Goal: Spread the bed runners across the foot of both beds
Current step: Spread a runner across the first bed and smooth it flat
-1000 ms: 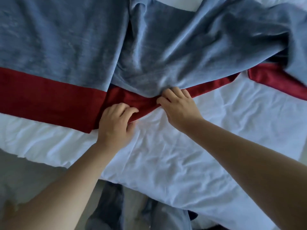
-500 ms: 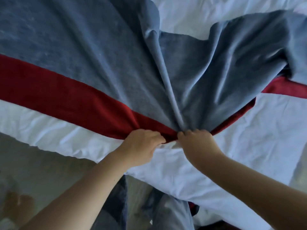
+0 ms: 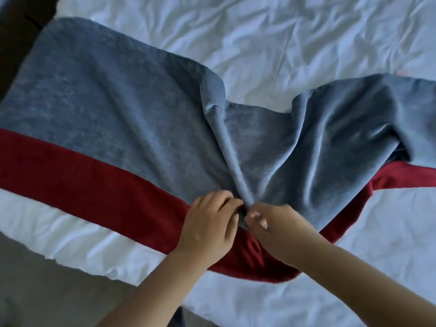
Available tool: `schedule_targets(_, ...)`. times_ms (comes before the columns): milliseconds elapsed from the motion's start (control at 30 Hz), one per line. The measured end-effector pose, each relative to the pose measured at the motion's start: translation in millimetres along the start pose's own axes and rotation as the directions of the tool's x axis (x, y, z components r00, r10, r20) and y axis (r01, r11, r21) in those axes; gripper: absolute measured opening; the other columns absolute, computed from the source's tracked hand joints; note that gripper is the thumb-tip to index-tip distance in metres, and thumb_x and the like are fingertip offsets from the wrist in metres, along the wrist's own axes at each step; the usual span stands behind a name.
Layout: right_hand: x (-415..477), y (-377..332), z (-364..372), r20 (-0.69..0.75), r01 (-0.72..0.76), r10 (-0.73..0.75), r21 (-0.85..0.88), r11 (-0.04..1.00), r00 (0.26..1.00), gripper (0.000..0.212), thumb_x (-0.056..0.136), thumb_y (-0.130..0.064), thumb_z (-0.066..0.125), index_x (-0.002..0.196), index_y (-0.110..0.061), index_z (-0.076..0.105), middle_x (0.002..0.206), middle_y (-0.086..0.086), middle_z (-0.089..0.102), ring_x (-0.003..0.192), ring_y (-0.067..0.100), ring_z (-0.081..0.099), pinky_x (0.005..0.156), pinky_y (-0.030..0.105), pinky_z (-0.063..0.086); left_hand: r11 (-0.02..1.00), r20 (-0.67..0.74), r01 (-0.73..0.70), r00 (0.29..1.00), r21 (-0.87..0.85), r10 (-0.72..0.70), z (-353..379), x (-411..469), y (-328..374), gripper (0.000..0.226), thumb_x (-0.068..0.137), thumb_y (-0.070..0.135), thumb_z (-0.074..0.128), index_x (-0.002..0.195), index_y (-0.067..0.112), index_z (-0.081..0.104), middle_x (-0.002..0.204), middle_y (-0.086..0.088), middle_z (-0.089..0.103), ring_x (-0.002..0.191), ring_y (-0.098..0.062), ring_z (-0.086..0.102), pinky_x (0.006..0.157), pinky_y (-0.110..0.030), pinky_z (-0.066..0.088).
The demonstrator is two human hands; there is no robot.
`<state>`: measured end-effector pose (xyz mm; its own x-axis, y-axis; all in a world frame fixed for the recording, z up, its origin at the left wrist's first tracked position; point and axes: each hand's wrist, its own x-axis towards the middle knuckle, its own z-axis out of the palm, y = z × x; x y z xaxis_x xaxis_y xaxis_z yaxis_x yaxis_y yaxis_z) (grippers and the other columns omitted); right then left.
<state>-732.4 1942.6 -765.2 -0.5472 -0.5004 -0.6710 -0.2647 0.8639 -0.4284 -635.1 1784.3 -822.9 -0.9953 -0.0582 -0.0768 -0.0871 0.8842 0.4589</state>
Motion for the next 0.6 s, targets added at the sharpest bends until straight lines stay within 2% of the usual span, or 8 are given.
schedule_targets(33,14.8,-0.4,-14.6,-0.136,0.027,-0.025,0.016,1.0,0.99,0.016,0.1,-0.043,0.046,0.105,-0.036,0.06,0.093,-0.013,0.066,0.081,0.014,0.064,0.076,0.037,0.056,0.998,-0.013,0.059,0.998,0.033,-0.058,-1.2,10.7,-1.9,0.038,0.091,0.032,0.063,0.126,0.021,0.062,0.13,0.002,0.057,0.121,-0.02,0.055,0.094,-0.037,0.047)
schedule_targets(100,46.7,-3.6,-46.3,-0.375,0.108,-0.087,0.036,0.994,0.923,0.02,0.099,-0.031,0.048,0.114,-0.032,0.062,0.106,-0.011,0.062,0.082,0.017,0.063,0.076,0.04,0.055,0.98,0.024,0.184,0.982,0.071,-0.186,-0.7,33.2,-5.5,0.058,0.088,0.035,0.064,0.142,0.018,0.05,0.15,-0.003,0.046,0.141,-0.024,0.043,0.105,-0.042,0.045)
schedule_targets(167,82.3,-6.9,-75.5,-0.467,0.126,-0.078,0.073,0.989,0.881,0.029,0.097,-0.023,0.05,0.123,-0.028,0.06,0.125,-0.007,0.055,0.08,0.019,0.063,0.073,0.037,0.055,0.957,0.073,0.287,0.954,0.053,-0.29,3.9,53.5,-5.5,0.07,0.085,0.031,0.064,0.149,0.018,0.04,0.158,-0.002,0.038,0.146,-0.021,0.036,0.105,-0.047,0.045)
schedule_targets(267,132.1,-15.5,-101.8,-0.459,0.083,-0.04,0.074,0.994,0.887,0.042,0.097,-0.017,0.048,0.137,-0.025,0.052,0.147,-0.007,0.04,0.102,0.021,0.061,0.075,0.03,0.044,0.922,0.104,0.38,0.916,0.076,-0.386,15.3,76.3,4.5,0.079,0.078,0.03,0.071,0.149,0.019,0.039,0.161,-0.004,0.036,0.15,-0.024,0.033,0.103,-0.055,0.043)
schedule_targets(333,156.0,-22.6,-107.9,-0.413,0.078,-0.059,0.03,0.996,0.909,0.047,0.099,-0.015,0.049,0.145,-0.024,0.044,0.155,-0.006,0.032,0.116,0.024,0.058,0.08,0.031,0.044,0.913,0.064,0.4,0.912,0.082,-0.405,22.1,89.1,12.9,0.084,0.076,0.029,0.072,0.15,0.016,0.035,0.161,-0.009,0.035,0.151,-0.029,0.03,0.104,-0.06,0.041)
schedule_targets(400,171.8,-27.1,-108.1,-0.343,0.049,-0.056,-0.029,0.998,0.938,0.053,0.098,-0.013,0.051,0.148,-0.021,0.036,0.155,-0.002,0.031,0.123,0.027,0.055,0.084,0.035,0.047,0.911,0.0,0.41,0.912,0.038,-0.411,23.5,101.9,15.8,0.082,0.084,0.028,0.058,0.157,0.015,0.023,0.166,-0.01,0.025,0.153,-0.03,0.027,0.107,-0.06,0.04)
schedule_targets(500,185.1,-24.4,-104.8,-0.348,0.01,-0.029,-0.057,0.998,0.937,0.049,0.099,-0.016,0.054,0.145,-0.018,0.036,0.148,0.003,0.038,0.119,0.031,0.056,0.077,0.038,0.046,0.904,-0.065,0.426,0.902,-0.021,-0.427,20.7,120.3,9.8,0.07,0.103,0.043,0.029,0.162,0.018,0.003,0.17,-0.004,0.012,0.155,-0.026,0.019,0.113,-0.064,0.034)
schedule_targets(600,191.7,-16.4,-98.6,-0.423,0.028,-0.029,-0.009,1.0,0.906,0.04,0.1,-0.027,0.054,0.14,-0.023,0.046,0.134,0.004,0.049,0.105,0.028,0.061,0.071,0.037,0.048,0.921,-0.024,0.389,0.921,-0.032,-0.39,18.0,135.4,0.9,0.074,0.104,0.06,0.018,0.162,0.021,-0.008,0.171,-0.003,0.007,0.157,-0.025,0.009,0.116,-0.07,0.023)
